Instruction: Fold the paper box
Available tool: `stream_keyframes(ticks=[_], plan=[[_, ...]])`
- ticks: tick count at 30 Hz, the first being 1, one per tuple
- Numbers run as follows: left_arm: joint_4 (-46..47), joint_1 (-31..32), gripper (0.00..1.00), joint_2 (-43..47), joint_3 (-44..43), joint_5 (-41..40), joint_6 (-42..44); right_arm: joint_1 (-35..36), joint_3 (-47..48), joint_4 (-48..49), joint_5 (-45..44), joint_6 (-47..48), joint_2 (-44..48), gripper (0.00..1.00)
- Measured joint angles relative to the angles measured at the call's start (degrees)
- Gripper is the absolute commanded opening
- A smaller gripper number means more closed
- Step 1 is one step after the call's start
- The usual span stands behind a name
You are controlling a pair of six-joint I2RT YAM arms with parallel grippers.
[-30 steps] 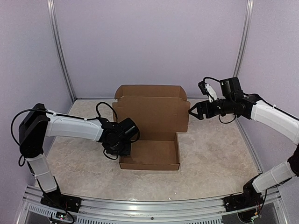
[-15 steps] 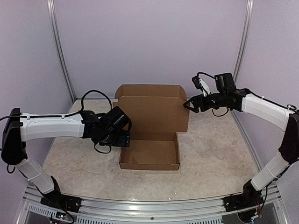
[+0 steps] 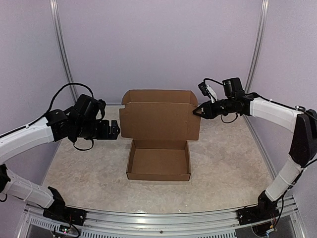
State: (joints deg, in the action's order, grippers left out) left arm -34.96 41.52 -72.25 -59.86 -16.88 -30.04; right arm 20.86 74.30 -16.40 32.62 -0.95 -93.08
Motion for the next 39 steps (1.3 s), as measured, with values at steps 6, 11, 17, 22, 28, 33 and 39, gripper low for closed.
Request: stream_keyframes(ticks=[6,11,17,22,28,33,39], plan=[[0.31,-5.97,0.99,4.55,-0.61,3.34,4.76,0.0,0.0,-0.09,1.4,0.94,-0.24,0.1],[0.22,-11.47,0.99,4.76,-1.49,5.88,7.45,0.0,0.0,-0.2,2.43,1.95,-0.24,0.0],[3.08,-14.88,0.99,3.45,-2.45,11.41,9.9,0.0,0.0,-0.5,3.32,3.15,-0.24,0.0],[8.55,-16.22,0.98,-1.51,-4.24,18.1,13.68,0.0,-0.48,-0.44,3.91,3.82,0.02,0.0],[14.38,-17.55,0.96,-5.53,-4.02,22.82,21.09,0.0,-2.62,-0.44,4.76,5.27,2.08,0.0],[16.63,-21.11,0.9,-8.28,-4.44,28.87,27.69,0.0,-5.33,0.0,5.53,6.97,4.87,0.0],[19.76,-25.11,0.92,-12.35,-4.09,37.48,35.28,0.0,-6.51,0.04,6.62,9.09,6.23,0.0]])
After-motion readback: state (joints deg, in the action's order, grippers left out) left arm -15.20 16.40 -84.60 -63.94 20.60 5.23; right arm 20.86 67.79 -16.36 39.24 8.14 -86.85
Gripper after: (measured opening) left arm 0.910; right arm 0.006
